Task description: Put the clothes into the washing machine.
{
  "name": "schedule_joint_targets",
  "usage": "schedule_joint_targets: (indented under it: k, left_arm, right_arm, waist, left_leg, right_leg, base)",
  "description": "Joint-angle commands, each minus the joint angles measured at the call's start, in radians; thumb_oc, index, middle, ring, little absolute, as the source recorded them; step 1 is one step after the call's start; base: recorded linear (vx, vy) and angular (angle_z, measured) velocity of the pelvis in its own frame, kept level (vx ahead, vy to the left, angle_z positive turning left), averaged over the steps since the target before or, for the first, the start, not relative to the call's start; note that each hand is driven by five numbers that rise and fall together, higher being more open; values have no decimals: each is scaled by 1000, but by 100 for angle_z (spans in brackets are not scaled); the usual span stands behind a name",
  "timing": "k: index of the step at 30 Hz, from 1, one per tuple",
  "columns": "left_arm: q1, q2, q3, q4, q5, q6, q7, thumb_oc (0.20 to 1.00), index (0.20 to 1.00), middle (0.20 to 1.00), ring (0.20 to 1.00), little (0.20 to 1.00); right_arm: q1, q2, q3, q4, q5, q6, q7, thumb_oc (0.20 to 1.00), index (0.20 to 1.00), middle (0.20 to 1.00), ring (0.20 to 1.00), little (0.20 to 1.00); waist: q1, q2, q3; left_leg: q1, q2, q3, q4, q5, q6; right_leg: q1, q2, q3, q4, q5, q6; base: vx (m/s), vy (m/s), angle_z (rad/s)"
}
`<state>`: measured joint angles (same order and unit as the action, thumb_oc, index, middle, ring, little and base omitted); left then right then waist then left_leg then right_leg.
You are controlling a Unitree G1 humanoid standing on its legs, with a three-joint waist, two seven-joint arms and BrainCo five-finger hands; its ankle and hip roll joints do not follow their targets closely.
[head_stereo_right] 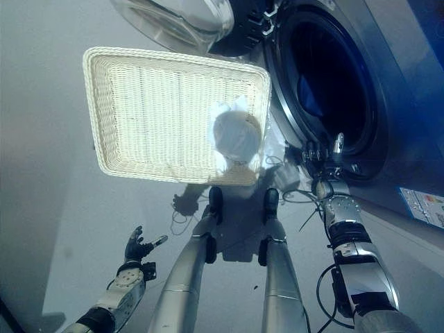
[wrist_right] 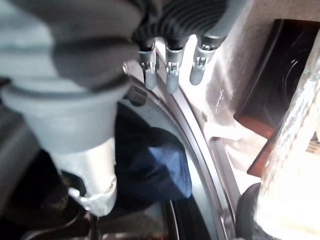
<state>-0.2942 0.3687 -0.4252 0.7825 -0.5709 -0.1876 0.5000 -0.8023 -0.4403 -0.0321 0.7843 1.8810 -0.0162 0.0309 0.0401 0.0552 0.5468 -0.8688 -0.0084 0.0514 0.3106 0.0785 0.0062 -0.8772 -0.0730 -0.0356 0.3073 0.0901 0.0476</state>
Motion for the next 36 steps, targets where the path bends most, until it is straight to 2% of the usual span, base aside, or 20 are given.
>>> schedule_joint_targets:
  k: [1,2,7,10,11,12,14,15,16,17,18,19,21,22,24,25,28,30,31,36]
  left_arm:
    - [-6,-40,14,47,14,-25,10,1000,1000,1000,1000,1000]
    - [-6,-55,13,60,16,-36,13,1000,1000,1000,1000,1000]
    - [-11,-77,16,76,9,-52,25,1000,1000,1000,1000,1000]
    - [-8,-85,18,74,6,-53,34,1000,1000,1000,1000,1000]
    - [-6,-88,21,72,5,-52,38,1000,1000,1000,1000,1000]
    - [1,-90,25,64,5,-48,41,1000,1000,1000,1000,1000]
    - [6,-89,29,56,7,-42,45,1000,1000,1000,1000,1000]
    - [10,-88,30,50,3,-37,48,1000,1000,1000,1000,1000]
    - [13,-89,32,48,2,-35,47,1000,1000,1000,1000,1000]
    - [26,-91,46,35,1,-27,52,1000,1000,1000,1000,1000]
    - [31,-93,50,27,2,-21,57,1000,1000,1000,1000,1000]
    - [40,-95,62,12,3,-7,63,1000,1000,1000,1000,1000]
    - [42,-96,64,9,2,-5,64,1000,1000,1000,1000,1000]
    - [55,-101,96,-2,6,12,57,1000,1000,1000,1000,1000]
    - [59,-109,112,6,14,12,49,1000,1000,1000,1000,1000]
    - [55,-111,116,7,15,12,49,1000,1000,1000,1000,1000]
    - [49,-111,131,60,6,-3,13,1000,1000,1000,1000,1000]
    - [29,-112,137,101,6,-4,-8,1000,1000,1000,1000,1000]
    - [15,-107,138,118,5,-4,-19,1000,1000,1000,1000,1000]
    - [-29,-80,131,186,-11,-13,-58,1000,1000,1000,1000,1000]
  right_arm:
    - [24,-47,-10,-76,89,3,97,1000,1000,1000,1000,1000]
    - [66,9,-10,-100,91,8,128,1000,1000,1000,1000,1000]
    - [158,93,36,-137,91,31,161,1000,1000,1000,1000,1000]
    - [213,114,77,-141,83,25,172,1000,1000,1000,1000,1000]
    - [239,123,97,-143,27,-3,176,1000,1000,1000,1000,1000]
    - [275,133,126,-159,-134,-80,148,1000,1000,1000,1000,1000]
    - [296,133,148,-172,-269,-156,127,1000,1000,1000,1000,1000]
    - [312,133,168,-185,-450,-245,76,1000,1000,1000,1000,1000]
    - [316,126,182,-199,-528,-280,52,1000,1000,1000,1000,1000]
    - [338,101,240,-283,-983,-429,-151,1000,1000,1000,1000,1000]
    - [349,93,260,-329,-1149,-454,-226,1000,1000,1000,1000,1000]
    - [363,69,288,-414,-1325,-452,-312,1000,1000,1000,1000,1000]
    - [368,68,291,-429,-1352,-451,-323,1000,1000,1000,1000,1000]
    - [378,27,328,-532,-1666,-447,-449,1000,1000,1000,1000,1000]
    - [367,-3,350,-577,-1839,-450,-515,1000,1000,1000,1000,1000]
    - [361,-7,352,-584,-1859,-451,-521,1000,1000,1000,1000,1000]
    - [321,-37,391,-593,-2044,-497,-590,1000,1000,1000,1000,1000]
    - [259,-64,450,-585,-2242,-443,-648,1000,1000,1000,1000,1000]
    - [224,-81,483,-576,-2297,-412,-655,1000,1000,1000,1000,1000]
    - [108,-117,606,-495,-2352,-315,-650,1000,1000,1000,1000,1000]
  waist:
    - [20,78,-27]
    - [12,76,-27]
    - [-6,67,-27]
    - [-16,60,-27]
    - [-22,56,-27]
    - [-29,49,-27]
    - [-33,44,-27]
    - [-38,40,-27]
    - [-40,37,-27]
    - [-51,25,-27]
    - [-55,19,-27]
    - [-62,10,-27]
    - [-64,8,-27]
    - [-74,-6,-27]
    - [-76,-10,-27]
    - [-77,-11,-27]
    - [-74,-14,-27]
    - [-65,-17,-27]
    - [-58,-18,-27]
    - [-36,-30,-27]
  left_leg:
    - [61,-37,-36,-152,50,-39]
    - [73,-39,-34,-164,50,-38]
    - [91,-44,-26,-182,52,-38]
    - [103,-48,-25,-181,47,-37]
    - [110,-51,-22,-177,43,-36]
    - [120,-55,-22,-171,37,-34]
    - [126,-58,-21,-167,33,-32]
    - [132,-60,-21,-165,30,-31]
    - [135,-61,-20,-163,30,-30]
    - [140,-66,-18,-154,26,-29]
    - [143,-66,-17,-153,25,-29]
    - [148,-68,-14,-151,24,-26]
    - [149,-68,-14,-151,23,-26]
    - [161,-69,-9,-152,21,-23]
    - [167,-68,-4,-158,21,-21]
    - [161,-68,-3,-160,28,-20]
    - [178,-69,-6,-159,16,-21]
    - [186,-68,-9,-168,15,-22]
    - [181,-67,-9,-176,25,-23]
    - [174,-65,-25,-193,34,-30]
  right_leg:
    - [-2,85,-94,100,-104,12]
    - [8,85,-89,81,-95,14]
    - [27,85,-79,44,-77,16]
    - [39,83,-73,31,-71,16]
    - [46,82,-71,22,-66,15]
    - [61,80,-68,8,-60,14]
    - [69,79,-67,1,-56,14]
    - [76,80,-66,-6,-52,13]
    - [79,79,-66,-11,-48,13]
    - [88,76,-63,-30,-34,13]
    - [92,75,-63,-36,-29,14]
    - [96,74,-60,-45,-22,16]
    - [98,74,-60,-46,-21,17]
    - [107,75,-53,-55,-15,22]
    - [113,74,-50,-61,-13,25]
    - [108,74,-50,-65,-5,26]
    - [119,70,-47,-59,-14,34]
    - [125,64,-51,-67,-10,42]
    - [122,62,-53,-76,0,44]
    - [127,63,-65,-94,2,45]
  base:
    - [-49,56,1]
    - [-59,46,1]
    - [-49,62,-1]
    - [-54,48,0]
    - [-65,73,2]
    - [-63,51,4]
    - [-51,31,2]
    - [-47,34,-3]
    - [-84,79,-2]
    - [-77,85,0]
    - [-88,123,1]
    - [-36,70,2]
    - [-38,73,-1]
    - [-59,98,-4]
    - [-66,89,-2]
    - [-72,73,-1]
    - [-32,47,0]
    - [-43,15,1]
    - [-43,-11,1]
    - [-46,-49,8]
